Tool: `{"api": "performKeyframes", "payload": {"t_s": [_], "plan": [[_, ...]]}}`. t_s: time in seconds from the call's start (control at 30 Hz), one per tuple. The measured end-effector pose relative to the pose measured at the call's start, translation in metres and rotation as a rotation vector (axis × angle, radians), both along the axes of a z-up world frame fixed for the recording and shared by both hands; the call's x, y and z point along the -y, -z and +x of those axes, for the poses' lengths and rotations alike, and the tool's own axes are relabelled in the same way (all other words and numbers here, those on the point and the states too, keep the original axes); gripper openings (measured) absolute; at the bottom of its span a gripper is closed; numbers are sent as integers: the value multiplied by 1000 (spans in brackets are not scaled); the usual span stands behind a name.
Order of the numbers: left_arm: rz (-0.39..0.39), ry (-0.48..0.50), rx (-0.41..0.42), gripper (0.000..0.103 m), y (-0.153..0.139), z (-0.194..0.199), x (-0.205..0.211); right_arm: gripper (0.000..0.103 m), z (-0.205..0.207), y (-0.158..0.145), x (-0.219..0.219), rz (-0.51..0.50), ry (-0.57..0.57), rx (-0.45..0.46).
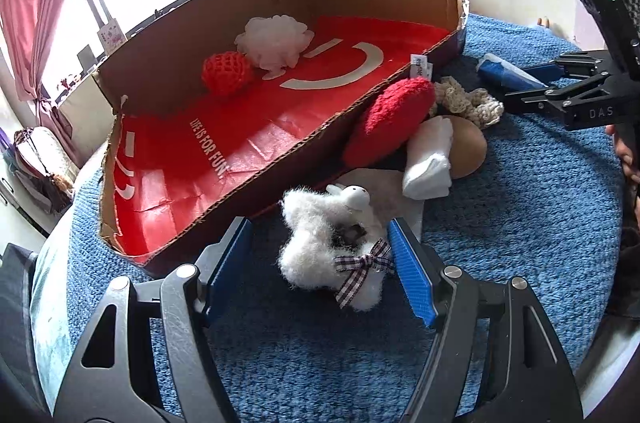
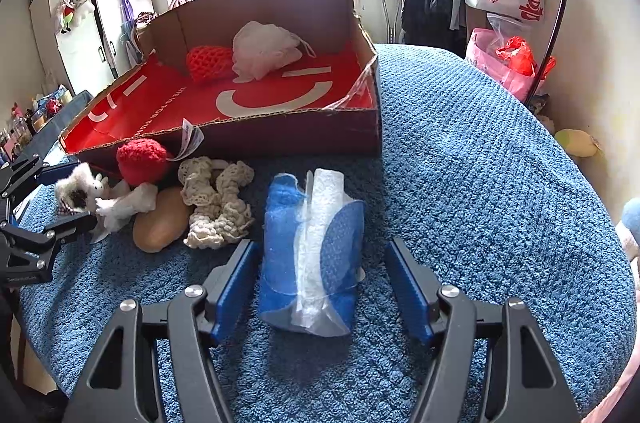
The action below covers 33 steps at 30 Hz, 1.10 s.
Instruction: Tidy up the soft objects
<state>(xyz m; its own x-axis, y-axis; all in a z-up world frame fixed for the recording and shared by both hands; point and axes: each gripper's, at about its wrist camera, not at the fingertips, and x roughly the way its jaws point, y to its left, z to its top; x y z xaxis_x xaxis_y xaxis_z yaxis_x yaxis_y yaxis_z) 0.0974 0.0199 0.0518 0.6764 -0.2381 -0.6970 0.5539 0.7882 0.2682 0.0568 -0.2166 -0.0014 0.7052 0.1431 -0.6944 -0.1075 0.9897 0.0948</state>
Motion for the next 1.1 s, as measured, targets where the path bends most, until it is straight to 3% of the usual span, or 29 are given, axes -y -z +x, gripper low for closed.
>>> {"api": "performKeyframes", "payload": {"t_s": [0.1,0.3,0.5,0.77,0.8,0.87,0.93,1.03,1.1], "plan": [[31,-66,25,69,-1,7,-16,69,0,-1,2,12,-1,-2],[-61,-144,-3,69,-8,6,-51,73,0,-2,3,26,-3,-4],[-147,-135,-28,69,-10,-6,-56,75,1,-3,0,28,-3,-4],[-128,-107,-66,67,0,0,-49,75,-1,-2,-6,0,-18,-2],[-132,-104,-71,65,1,1,-48,73,-1,-1,-8,-11,-21,0],[-148,-84,-87,46,1,2,-48,66,0,-1,-9,-17,-28,6],[-151,-73,-108,34,3,4,-47,45,1,0,-10,-21,-25,7],[-150,-76,-118,31,4,4,-45,30,0,-3,-9,-25,-33,21],[-156,-91,-111,31,2,3,-47,30,-4,-8,-9,-6,-36,38]]}}
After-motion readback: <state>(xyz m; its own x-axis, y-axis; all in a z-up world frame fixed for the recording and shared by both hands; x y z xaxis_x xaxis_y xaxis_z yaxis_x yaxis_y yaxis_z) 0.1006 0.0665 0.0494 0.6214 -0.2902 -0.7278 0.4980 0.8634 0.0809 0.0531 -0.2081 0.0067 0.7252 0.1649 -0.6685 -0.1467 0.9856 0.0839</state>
